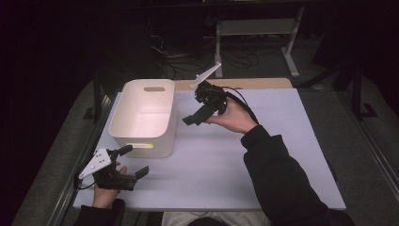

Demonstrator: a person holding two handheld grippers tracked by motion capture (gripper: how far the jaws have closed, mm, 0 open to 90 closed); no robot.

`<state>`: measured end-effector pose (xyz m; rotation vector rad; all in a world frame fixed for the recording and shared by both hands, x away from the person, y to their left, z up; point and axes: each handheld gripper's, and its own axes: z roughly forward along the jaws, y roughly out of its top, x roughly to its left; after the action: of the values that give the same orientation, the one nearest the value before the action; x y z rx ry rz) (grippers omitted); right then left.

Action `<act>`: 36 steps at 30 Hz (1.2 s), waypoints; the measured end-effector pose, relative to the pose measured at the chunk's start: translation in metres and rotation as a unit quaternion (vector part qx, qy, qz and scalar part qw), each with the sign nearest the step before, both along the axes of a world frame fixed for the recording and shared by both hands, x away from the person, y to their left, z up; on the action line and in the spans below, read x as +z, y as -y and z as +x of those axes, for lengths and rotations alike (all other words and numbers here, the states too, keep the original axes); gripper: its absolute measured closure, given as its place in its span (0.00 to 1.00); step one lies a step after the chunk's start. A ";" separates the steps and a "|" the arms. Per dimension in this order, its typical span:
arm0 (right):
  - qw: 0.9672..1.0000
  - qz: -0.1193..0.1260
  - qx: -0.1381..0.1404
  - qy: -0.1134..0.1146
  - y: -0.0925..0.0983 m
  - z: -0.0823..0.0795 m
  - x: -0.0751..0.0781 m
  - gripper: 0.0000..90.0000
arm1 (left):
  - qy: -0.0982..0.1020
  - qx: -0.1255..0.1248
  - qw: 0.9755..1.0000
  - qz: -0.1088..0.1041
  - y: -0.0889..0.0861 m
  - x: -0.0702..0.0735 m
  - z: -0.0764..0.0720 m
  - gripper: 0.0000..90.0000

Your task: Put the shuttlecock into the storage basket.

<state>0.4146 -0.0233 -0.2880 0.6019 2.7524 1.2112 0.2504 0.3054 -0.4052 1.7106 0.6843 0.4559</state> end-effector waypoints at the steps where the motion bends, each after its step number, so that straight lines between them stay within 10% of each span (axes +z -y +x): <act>1: 1.000 0.001 0.000 0.000 0.002 0.000 -0.001 0.00 | 0.000 0.000 1.000 0.000 0.000 0.000 0.000 0.00; 36: 1.000 0.003 -0.029 -0.010 0.047 -0.006 -0.017 0.00 | 0.000 0.000 1.000 0.002 0.000 0.000 0.000 0.00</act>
<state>0.4082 -0.0707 -0.3051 0.6945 2.7280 1.2075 0.2504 0.3051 -0.4055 1.7146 0.6853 0.4574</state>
